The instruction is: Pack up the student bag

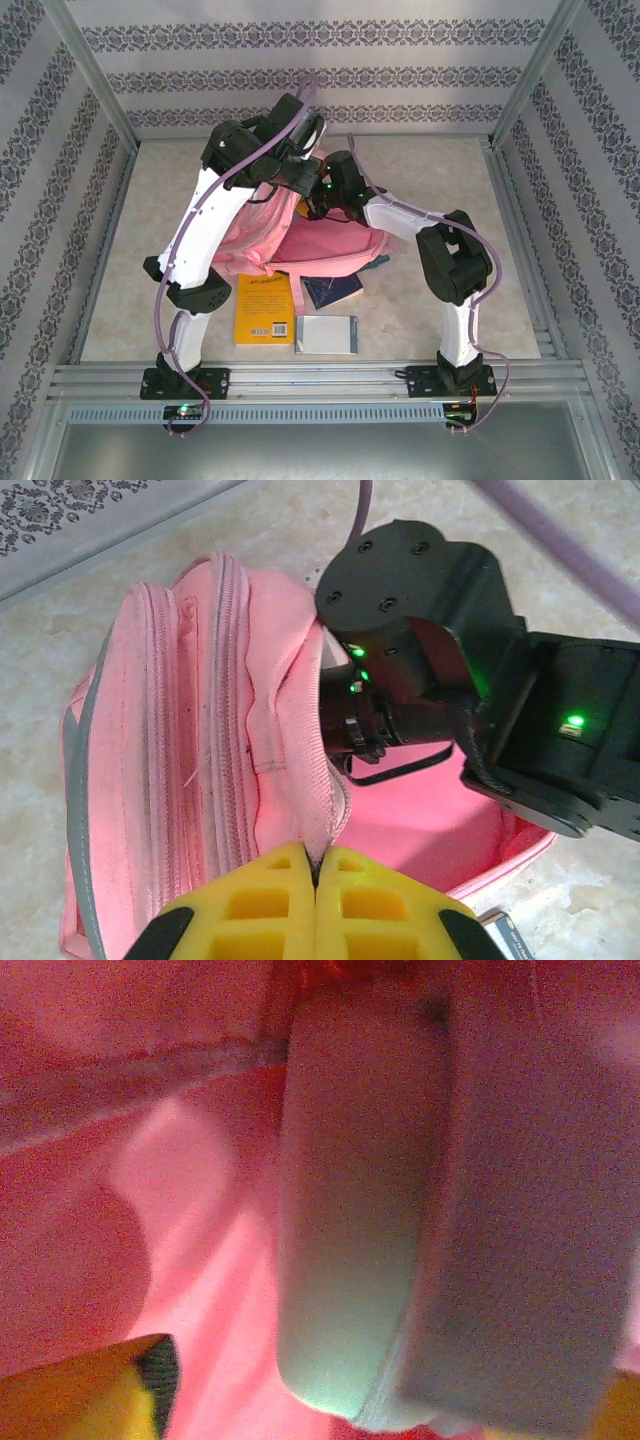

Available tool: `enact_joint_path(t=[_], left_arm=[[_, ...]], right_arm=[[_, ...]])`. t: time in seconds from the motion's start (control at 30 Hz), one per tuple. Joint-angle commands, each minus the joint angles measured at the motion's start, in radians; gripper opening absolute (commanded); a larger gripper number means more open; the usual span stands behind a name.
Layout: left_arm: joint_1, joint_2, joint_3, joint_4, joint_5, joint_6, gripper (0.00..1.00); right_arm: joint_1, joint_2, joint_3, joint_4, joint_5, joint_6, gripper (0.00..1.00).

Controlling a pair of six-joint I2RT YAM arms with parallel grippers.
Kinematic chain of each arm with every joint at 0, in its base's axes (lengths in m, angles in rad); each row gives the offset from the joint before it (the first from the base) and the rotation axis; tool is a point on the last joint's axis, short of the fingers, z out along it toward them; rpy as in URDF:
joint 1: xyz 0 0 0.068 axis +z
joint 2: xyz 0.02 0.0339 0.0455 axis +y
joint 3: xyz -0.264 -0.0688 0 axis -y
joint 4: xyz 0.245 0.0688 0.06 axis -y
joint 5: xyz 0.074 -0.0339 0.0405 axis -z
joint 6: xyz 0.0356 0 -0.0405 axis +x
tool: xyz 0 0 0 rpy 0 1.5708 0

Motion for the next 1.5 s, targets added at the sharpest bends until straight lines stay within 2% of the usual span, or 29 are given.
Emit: enact_joint_path(t=[0.0, 0.1, 0.13, 0.23, 0.47, 0.57, 0.67, 0.77, 0.8, 0.87, 0.93, 1.1, 1.2, 1.27, 1.33, 1.4, 1.47], left_arm=[[0.005, -0.005, 0.061, 0.017, -0.031, 0.006, 0.0], [0.02, 0.014, 0.064, 0.005, -0.04, -0.027, 0.0], [0.027, 0.022, 0.069, -0.001, -0.041, -0.042, 0.0], [0.047, 0.044, 0.084, -0.016, -0.045, -0.094, 0.0], [0.087, 0.081, 0.085, 0.009, -0.056, -0.214, 0.0], [0.125, 0.095, 0.086, 0.041, -0.063, -0.267, 0.0], [0.166, 0.107, 0.086, 0.076, -0.1, -0.309, 0.0], [0.217, 0.117, 0.085, 0.111, -0.108, -0.35, 0.0], [0.231, 0.119, 0.085, 0.124, -0.122, -0.353, 0.0], [0.26, 0.122, 0.086, 0.152, -0.138, -0.349, 0.0], [0.282, 0.13, 0.086, 0.179, -0.129, -0.333, 0.0], [0.315, 0.189, 0.085, 0.169, -0.074, -0.313, 0.0], [0.314, 0.238, 0.085, 0.135, -0.005, -0.32, 0.0], [0.311, 0.263, 0.085, 0.118, 0.031, -0.331, 0.0], [0.301, 0.278, 0.085, 0.108, 0.036, -0.323, 0.0], [0.296, 0.291, 0.085, 0.101, 0.04, -0.317, 0.0], [0.297, 0.307, 0.086, 0.094, 0.063, -0.319, 0.0]], right_arm=[[-0.012, -0.041, 0.029, -0.108, 0.026, -0.13, 0.87], [-0.021, -0.122, 0.029, -0.25, 0.055, -0.308, 0.92], [-0.022, -0.154, 0.023, -0.296, 0.067, -0.358, 0.97], [-0.014, -0.257, -0.012, -0.412, 0.142, -0.512, 0.98], [-0.008, -0.5, -0.165, -0.561, 0.286, -0.675, 0.98], [-0.005, -0.57, -0.153, -0.707, 0.402, -0.796, 0.98], [0.046, -0.572, -0.049, -0.915, 0.622, -0.987, 0.98], [0.039, -0.668, -0.133, -0.858, 0.707, -1.005, 0.98], [0.021, -0.724, -0.204, -0.797, 0.692, -0.993, 0.98], [-0.055, -0.816, -0.314, -0.688, 0.555, -0.961, 0.98], [-0.131, -0.843, -0.372, -0.666, 0.461, -0.903, 0.94], [-0.176, -0.779, -0.423, -0.683, 0.353, -0.845, 0.78], [-0.189, -0.727, -0.474, -0.61, 0.298, -0.792, 0.61], [-0.198, -0.674, -0.486, -0.573, 0.263, -0.759, 0.42], [-0.214, -0.595, -0.462, -0.57, 0.19, -0.729, 0.32], [-0.219, -0.514, -0.443, -0.551, 0.126, -0.702, 0.31], [-0.214, -0.458, -0.446, -0.503, 0.112, -0.656, 0.31]])
